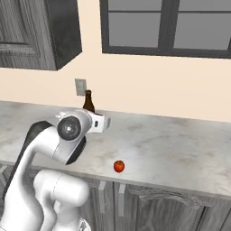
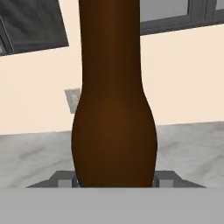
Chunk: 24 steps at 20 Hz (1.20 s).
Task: Place the beer on the top shelf of the fridge to keep it out of children's reach, and place the apple and lemon wedge on lower shelves for easy access.
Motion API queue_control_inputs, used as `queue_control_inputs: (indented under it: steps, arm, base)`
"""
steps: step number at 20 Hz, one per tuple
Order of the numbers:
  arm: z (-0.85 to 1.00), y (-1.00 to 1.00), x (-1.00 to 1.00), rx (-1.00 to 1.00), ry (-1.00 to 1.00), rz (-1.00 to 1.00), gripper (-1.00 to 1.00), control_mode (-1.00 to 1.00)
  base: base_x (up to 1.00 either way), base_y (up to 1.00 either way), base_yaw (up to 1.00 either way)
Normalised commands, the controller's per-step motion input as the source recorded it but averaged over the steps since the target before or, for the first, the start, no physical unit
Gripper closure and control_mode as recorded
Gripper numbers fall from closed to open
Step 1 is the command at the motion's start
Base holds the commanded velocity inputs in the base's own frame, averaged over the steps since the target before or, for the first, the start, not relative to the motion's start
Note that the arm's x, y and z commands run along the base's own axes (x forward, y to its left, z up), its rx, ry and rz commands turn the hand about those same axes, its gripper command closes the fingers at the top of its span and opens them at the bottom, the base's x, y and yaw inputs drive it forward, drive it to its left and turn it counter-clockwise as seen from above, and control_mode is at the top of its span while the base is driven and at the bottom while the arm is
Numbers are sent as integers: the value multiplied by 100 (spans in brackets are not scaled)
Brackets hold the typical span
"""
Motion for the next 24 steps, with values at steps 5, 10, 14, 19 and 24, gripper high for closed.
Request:
queue_control_inputs:
  steps: [5,10,14,19,24]
  arm:
    - [95,64,-62,-11,2,16,100,-100]
    - [51,24,-49,-16,9,3,100,-100]
    - [8,0,-39,-14,7,-2,100,-100]
    - [0,4,-39,-12,0,-3,100,-100]
    - [-8,1,-26,-6,0,-4,100,-100]
  base:
    - [0,0,0]
    - [0,0,0]
    - [0,0,0]
    - [0,0,0]
    - [0,0,0]
